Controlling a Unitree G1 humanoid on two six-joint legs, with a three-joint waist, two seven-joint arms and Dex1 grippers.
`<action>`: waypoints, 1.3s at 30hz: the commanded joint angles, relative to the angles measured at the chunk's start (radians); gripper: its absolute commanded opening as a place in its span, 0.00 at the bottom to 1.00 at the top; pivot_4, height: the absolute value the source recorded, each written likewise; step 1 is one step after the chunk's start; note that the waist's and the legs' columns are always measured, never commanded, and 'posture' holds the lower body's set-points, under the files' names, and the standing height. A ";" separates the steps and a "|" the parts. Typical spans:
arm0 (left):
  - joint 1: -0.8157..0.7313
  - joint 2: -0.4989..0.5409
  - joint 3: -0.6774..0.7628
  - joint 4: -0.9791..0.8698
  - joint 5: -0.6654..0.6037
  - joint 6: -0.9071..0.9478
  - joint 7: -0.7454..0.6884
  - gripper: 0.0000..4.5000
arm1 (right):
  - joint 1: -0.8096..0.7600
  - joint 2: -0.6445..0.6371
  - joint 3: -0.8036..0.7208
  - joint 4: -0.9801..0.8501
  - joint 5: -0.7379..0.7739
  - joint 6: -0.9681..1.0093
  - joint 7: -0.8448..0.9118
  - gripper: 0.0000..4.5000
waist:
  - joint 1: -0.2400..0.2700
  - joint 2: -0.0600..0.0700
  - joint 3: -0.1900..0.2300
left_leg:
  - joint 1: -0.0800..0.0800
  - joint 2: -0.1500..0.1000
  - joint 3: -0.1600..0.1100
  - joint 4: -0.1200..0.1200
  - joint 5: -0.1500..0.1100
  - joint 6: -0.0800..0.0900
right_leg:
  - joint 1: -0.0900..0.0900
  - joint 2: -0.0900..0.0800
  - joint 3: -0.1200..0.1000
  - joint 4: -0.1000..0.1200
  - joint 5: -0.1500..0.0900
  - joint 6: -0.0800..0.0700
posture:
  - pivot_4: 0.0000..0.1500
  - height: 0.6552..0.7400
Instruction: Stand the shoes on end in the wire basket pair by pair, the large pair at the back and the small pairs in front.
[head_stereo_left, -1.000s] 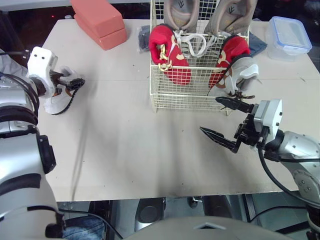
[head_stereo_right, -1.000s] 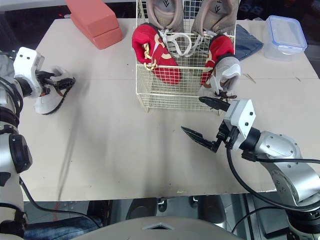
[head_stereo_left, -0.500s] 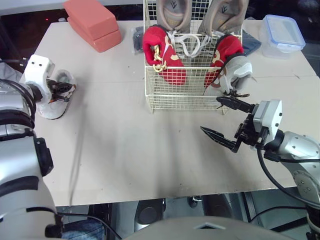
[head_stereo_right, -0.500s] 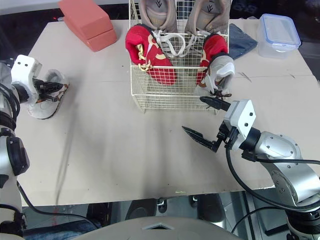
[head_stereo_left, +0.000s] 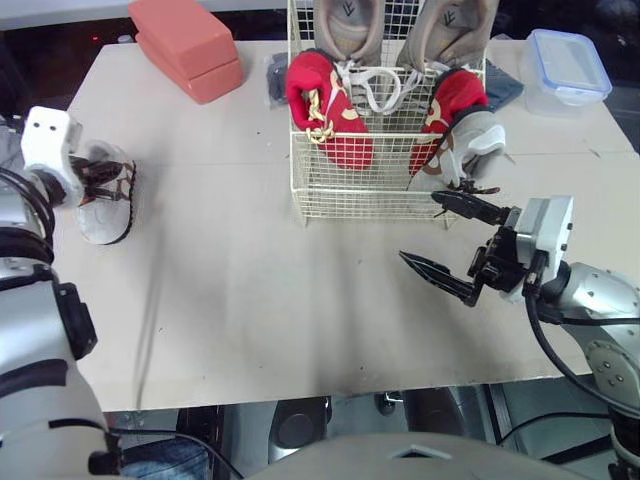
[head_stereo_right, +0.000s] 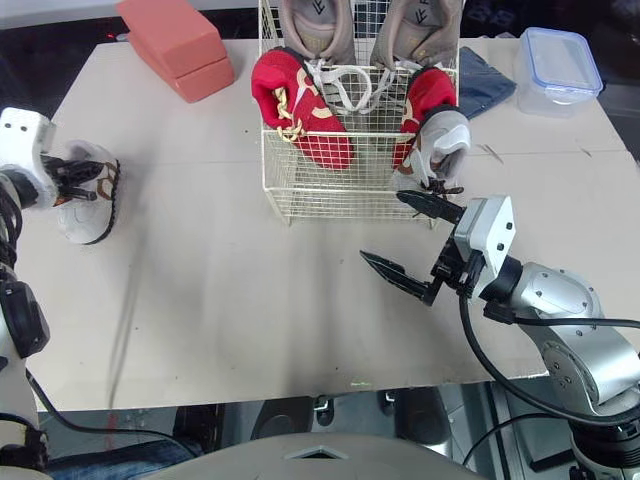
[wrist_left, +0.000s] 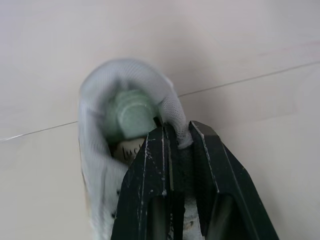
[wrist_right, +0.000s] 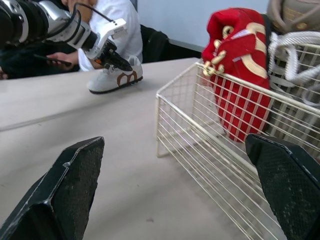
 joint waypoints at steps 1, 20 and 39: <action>-0.013 0.029 0.085 -0.095 -0.076 0.032 0.039 0.02 | -0.019 0.001 -0.025 -0.033 0.030 -0.018 0.005 1.00 | 0.005 -0.003 0.000 | -0.001 0.000 -0.001 0.000 0.000 0.000 | 0.000 0.000 -0.001 0.000 0.000 0.000 | 1.00 0.36; 0.166 -0.167 0.351 -0.998 -0.441 0.241 0.200 0.02 | -0.096 -0.008 -0.042 0.031 0.067 -0.022 0.046 1.00 | 0.026 -0.006 0.000 | -0.002 0.000 -0.006 0.005 0.000 0.000 | 0.003 -0.007 -0.004 0.002 0.000 0.000 | 1.00 0.36; 0.255 -0.656 0.105 -1.637 -0.539 0.128 0.519 0.02 | -0.045 -0.014 -0.190 0.065 0.105 -0.049 0.050 1.00 | 0.024 -0.006 0.000 | 0.000 -0.001 -0.006 0.010 0.000 0.000 | 0.005 -0.006 -0.003 0.008 0.000 0.000 | 1.00 0.36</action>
